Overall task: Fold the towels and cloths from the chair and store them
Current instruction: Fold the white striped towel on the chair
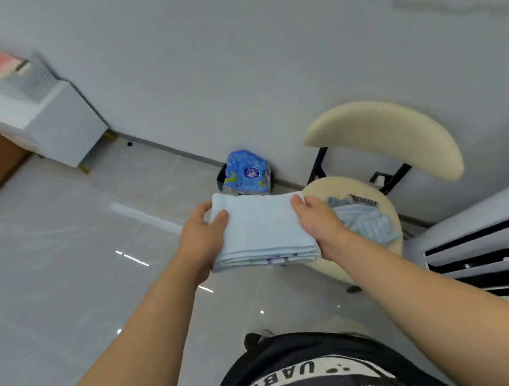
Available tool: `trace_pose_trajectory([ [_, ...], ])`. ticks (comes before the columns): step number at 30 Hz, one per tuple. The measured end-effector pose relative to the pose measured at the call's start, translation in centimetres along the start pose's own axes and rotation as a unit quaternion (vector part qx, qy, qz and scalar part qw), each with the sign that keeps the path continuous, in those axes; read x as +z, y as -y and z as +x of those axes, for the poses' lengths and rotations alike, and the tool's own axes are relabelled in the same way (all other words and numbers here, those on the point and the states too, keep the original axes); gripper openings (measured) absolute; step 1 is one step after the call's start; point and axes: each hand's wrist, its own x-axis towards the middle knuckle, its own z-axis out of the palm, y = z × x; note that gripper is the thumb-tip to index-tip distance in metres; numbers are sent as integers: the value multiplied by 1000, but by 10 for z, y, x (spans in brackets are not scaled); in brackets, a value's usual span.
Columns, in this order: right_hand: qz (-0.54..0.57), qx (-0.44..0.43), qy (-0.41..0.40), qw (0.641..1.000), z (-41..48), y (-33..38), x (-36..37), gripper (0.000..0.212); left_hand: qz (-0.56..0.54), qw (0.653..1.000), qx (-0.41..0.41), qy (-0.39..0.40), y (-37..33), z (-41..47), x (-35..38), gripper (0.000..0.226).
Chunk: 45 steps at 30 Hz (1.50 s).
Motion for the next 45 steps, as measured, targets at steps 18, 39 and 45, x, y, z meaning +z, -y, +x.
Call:
trace_pose_trajectory([
  [18, 31, -3, 170, 985, 89, 151, 327, 22, -29, 999, -44, 10, -70, 195, -323, 38],
  [39, -17, 26, 176, 984, 313, 466, 776, 27, -81, 991, -100, 41, -209, 613, -734, 24],
  [45, 6, 74, 147, 986, 388, 543, 863, 35, -10, 985, -135, 108, -279, 751, -809, 28],
])
